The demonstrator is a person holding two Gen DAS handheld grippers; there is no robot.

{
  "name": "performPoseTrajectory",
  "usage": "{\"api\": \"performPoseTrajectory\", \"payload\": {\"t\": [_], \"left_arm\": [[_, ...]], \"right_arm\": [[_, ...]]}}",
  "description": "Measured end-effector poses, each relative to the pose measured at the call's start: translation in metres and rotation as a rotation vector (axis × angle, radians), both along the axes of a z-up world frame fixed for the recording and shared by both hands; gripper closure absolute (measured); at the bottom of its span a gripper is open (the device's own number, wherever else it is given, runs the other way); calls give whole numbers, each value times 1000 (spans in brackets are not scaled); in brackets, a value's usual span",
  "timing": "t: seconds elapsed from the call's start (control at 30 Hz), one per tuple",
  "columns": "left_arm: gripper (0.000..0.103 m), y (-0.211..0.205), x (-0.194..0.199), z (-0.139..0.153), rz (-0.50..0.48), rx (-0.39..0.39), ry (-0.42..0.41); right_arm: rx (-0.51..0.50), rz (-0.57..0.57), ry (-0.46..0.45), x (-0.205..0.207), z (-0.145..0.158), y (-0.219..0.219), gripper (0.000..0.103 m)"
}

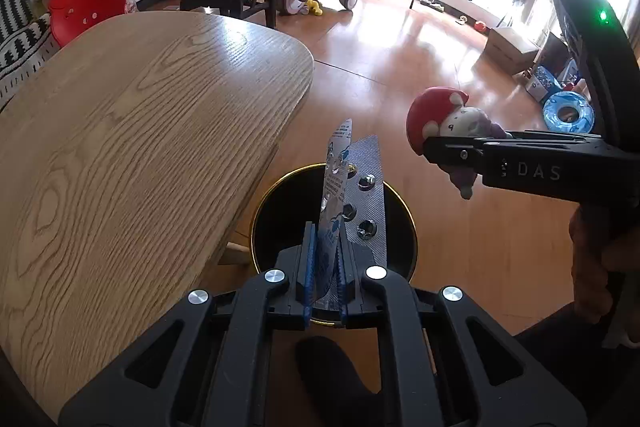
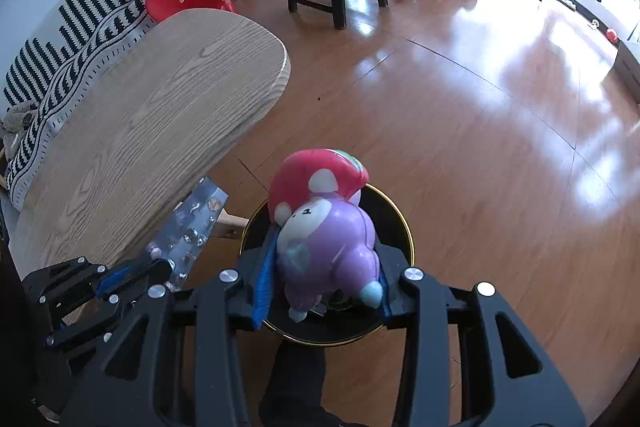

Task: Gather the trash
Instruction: 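Open the right gripper to drop the toy into the bin while the left keeps holding the blister pack, then move the left gripper back over the table and release the blister pack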

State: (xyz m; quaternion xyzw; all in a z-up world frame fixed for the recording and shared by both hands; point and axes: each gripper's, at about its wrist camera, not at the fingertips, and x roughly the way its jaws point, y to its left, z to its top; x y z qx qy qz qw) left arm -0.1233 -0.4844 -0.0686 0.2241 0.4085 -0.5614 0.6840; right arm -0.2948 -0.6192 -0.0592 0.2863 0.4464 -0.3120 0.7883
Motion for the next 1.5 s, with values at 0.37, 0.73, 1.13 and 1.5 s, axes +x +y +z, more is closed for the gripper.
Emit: {"api": "performPoseTrajectory", "payload": {"t": [0.37, 0.73, 1.13, 1.5], "left_arm": [[95, -8, -1, -2, 12, -4, 5], [34, -13, -6, -2, -36, -10, -5], [9, 102, 41, 57, 154, -81, -73], [9, 357, 145, 94, 831, -20, -253]], "right_arm": [[3, -11, 2, 0, -1, 0, 62], [8, -51, -17, -2, 3, 0, 35], [-210, 57, -126, 68, 62, 55, 9], [-217, 577, -262, 232, 90, 248, 8]]}}
